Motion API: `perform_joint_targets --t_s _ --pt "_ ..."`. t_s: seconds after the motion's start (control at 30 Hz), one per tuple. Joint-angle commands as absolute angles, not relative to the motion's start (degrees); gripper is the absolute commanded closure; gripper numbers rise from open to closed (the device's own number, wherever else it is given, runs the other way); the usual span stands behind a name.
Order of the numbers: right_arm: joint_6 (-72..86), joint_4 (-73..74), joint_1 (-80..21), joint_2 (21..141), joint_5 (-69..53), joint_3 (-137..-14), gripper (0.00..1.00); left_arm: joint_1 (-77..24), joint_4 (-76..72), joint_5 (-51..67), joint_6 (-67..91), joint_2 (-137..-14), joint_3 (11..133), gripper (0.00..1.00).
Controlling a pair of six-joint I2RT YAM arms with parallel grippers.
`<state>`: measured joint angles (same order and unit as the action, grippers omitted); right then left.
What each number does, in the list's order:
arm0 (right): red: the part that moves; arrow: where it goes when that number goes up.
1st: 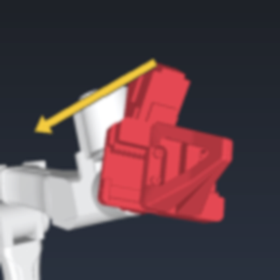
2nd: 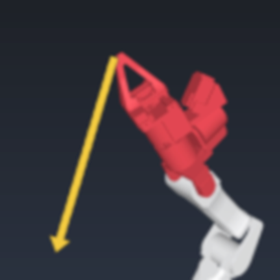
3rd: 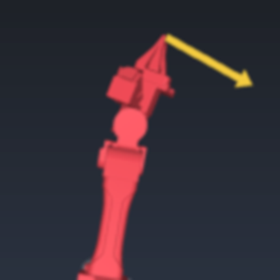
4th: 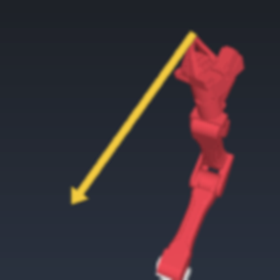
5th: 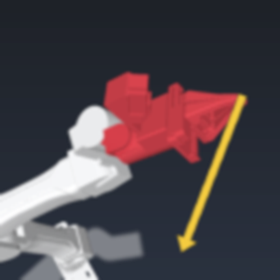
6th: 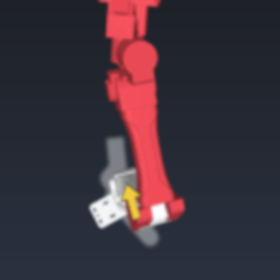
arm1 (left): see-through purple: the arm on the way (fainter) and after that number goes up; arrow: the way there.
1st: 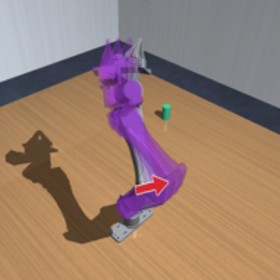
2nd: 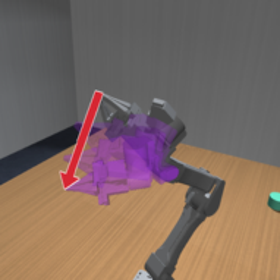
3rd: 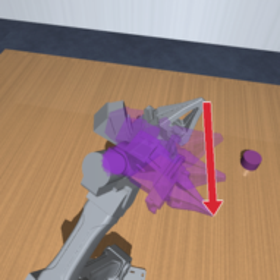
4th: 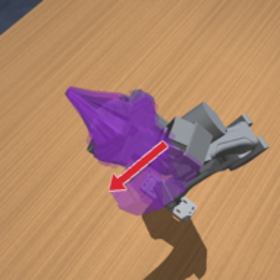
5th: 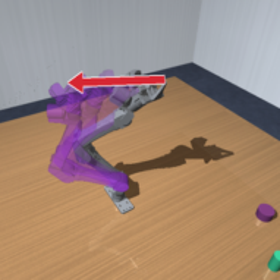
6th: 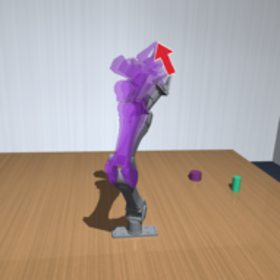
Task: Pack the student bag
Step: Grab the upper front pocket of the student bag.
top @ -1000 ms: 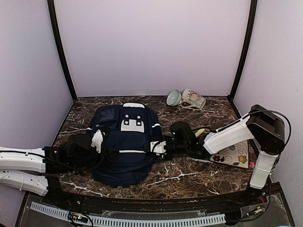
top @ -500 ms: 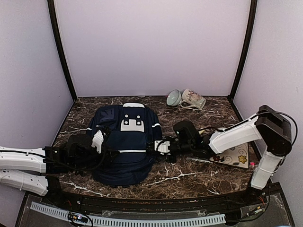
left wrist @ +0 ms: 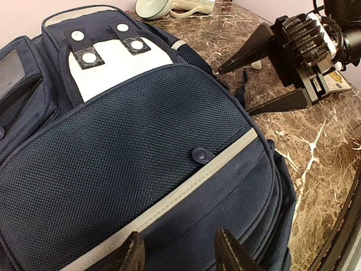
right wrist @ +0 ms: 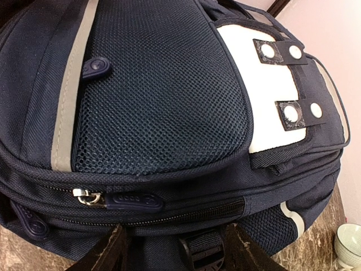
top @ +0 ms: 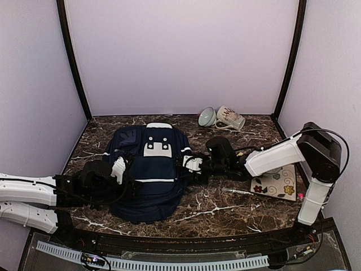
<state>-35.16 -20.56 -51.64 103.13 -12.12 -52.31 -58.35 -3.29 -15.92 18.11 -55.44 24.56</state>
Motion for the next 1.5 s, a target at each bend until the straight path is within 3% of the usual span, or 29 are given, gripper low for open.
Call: perform_joint_targets --t_s 0.0,0.17,0.8,1.1,1.27,1.37,1.47 --pt "-39.31 -20.03 -51.26 104.76 -13.69 -54.46 0.4 -58.45 -3.92 -15.86 17.78 -55.12 25.14 0.56" --pt "-41.44 -17.44 -50.71 105.58 -17.38 -56.45 0.4 -58.45 -3.53 -15.77 17.69 -55.54 25.72 0.56" --pt "-46.0 -0.51 -50.76 110.25 -24.55 -67.6 0.54 -58.45 -3.08 -15.16 18.2 -55.74 26.44 0.56" --pt "-44.26 -1.28 -50.85 107.4 -26.19 -65.61 0.76 -58.45 -3.32 -15.29 18.02 -56.69 26.81 0.56" --pt "-43.61 -2.65 -51.25 105.4 -26.12 -62.7 0.78 -58.45 -3.6 -15.12 18.03 -56.95 26.94 0.56" --pt "-43.14 -3.36 -51.48 104.8 -26.39 -61.96 0.87 -58.45 -3.54 -15.02 18.02 -57.24 27.15 0.56" --pt "-42.62 -3.8 -51.72 104.19 -26.06 -61.35 0.88 -58.45 -3.26 -14.86 18.02 -57.22 27.25 0.56"
